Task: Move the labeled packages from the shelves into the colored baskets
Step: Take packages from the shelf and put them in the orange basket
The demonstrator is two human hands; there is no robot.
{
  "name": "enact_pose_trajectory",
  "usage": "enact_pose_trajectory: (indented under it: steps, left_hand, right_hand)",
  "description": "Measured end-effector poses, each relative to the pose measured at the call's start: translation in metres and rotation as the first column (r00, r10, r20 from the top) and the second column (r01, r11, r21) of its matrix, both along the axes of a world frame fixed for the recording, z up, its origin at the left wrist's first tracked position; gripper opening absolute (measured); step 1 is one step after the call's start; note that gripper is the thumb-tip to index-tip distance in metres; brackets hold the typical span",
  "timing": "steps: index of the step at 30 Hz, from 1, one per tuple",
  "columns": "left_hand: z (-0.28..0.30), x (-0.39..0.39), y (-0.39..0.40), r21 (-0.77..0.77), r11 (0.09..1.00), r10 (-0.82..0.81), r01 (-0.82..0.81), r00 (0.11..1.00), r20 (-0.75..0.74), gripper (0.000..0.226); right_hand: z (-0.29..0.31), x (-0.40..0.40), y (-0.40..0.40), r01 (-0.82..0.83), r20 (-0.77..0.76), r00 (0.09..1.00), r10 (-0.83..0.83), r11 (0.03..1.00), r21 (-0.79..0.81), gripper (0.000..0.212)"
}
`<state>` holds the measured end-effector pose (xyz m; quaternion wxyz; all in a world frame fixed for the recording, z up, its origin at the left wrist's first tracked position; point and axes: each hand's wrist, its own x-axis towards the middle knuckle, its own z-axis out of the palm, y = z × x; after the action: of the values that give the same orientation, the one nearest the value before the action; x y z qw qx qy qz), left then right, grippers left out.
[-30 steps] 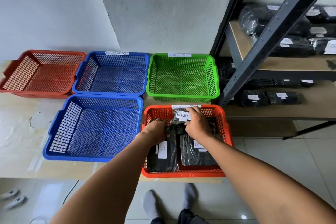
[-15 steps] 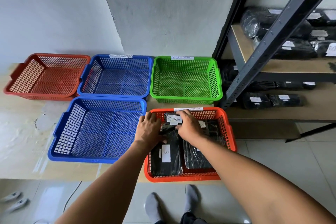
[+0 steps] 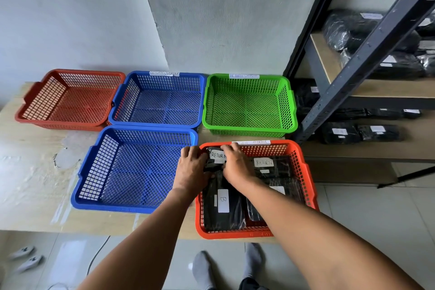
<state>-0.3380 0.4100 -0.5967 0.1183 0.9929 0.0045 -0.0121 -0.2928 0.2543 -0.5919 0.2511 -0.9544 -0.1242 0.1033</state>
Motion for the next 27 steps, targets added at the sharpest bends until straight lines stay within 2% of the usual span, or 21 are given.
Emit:
enact_pose_trajectory:
  steps: [5, 8, 13, 19, 27]
  left_hand:
    - [-0.003, 0.000, 0.000, 0.011, 1.000, 0.004, -0.004, 1.000, 0.025, 0.034]
    - [0.000, -0.001, 0.002, 0.030, 1.000, -0.010, 0.008, 0.998, 0.063, 0.044]
    - [0.002, -0.001, -0.004, 0.122, 0.992, 0.021, -0.018, 1.000, -0.018, 0.029]
    - [0.007, 0.002, -0.013, 0.177, 0.984, 0.048, -0.028, 0.992, -0.112, 0.029]
    - [0.013, 0.003, -0.006, 0.132, 0.991, 0.011, -0.001, 0.997, -0.077, 0.038]
  right_hand:
    - [-0.001, -0.001, 0.004, 0.009, 0.007, 1.000, -0.008, 1.000, -0.027, 0.069]
    - [0.000, 0.000, 0.005, 0.032, -0.007, 0.999, -0.032, 0.999, -0.008, 0.067]
    - [-0.001, 0.001, -0.002, 0.041, -0.055, 0.998, -0.039, 0.999, 0.035, 0.069]
    - [-0.007, 0.001, -0.010, 0.026, -0.089, 0.996, -0.019, 0.997, 0.079, 0.067]
    - [-0.003, 0.000, -0.014, 0.079, -0.102, 0.993, -0.067, 0.990, 0.115, 0.064]
